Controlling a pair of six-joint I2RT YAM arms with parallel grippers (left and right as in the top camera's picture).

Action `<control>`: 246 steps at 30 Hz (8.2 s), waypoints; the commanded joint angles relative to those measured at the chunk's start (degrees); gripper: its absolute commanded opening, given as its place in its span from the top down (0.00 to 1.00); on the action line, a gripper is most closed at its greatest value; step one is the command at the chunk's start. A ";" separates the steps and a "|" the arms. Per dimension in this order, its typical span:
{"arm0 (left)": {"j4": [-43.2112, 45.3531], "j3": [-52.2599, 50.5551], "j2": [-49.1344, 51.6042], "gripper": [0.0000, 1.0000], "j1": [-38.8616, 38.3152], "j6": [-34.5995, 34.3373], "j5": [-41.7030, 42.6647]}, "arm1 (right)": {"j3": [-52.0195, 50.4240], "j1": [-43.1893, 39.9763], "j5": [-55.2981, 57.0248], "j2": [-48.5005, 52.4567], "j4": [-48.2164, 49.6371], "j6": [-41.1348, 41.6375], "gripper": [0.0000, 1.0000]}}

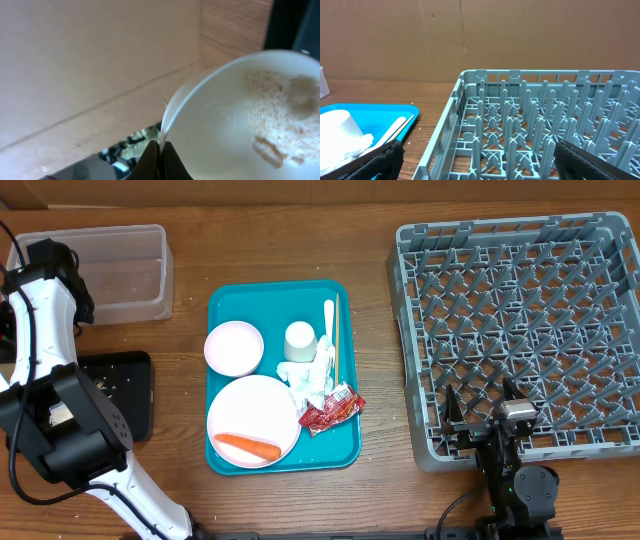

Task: Sort waste into correct bins and load items into the dishwasher rack
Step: 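Carry the bowl over the black tray and tip out the rice, then place the emptied bowl back on the teal tray, release, then reach into the white plate and grasp the carrot with left gripper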

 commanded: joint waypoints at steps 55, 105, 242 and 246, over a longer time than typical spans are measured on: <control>36.70 -1.05 -0.98 0.96 0.92 57.09 -5.75 | -0.59 -0.07 -0.33 -0.42 0.35 -0.04 0.00; 16.90 -1.05 -19.04 0.96 4.20 1.75 118.71 | -0.59 -0.07 -0.35 -0.42 0.35 -0.04 0.00; 21.84 -60.74 -35.71 0.41 -41.22 -108.80 71.80 | -0.59 -0.07 -0.35 -0.42 0.35 -0.04 0.00; 22.03 -60.74 -35.71 0.57 -41.22 -108.78 72.50 | -0.59 -0.07 -0.35 -0.42 0.35 -0.04 0.00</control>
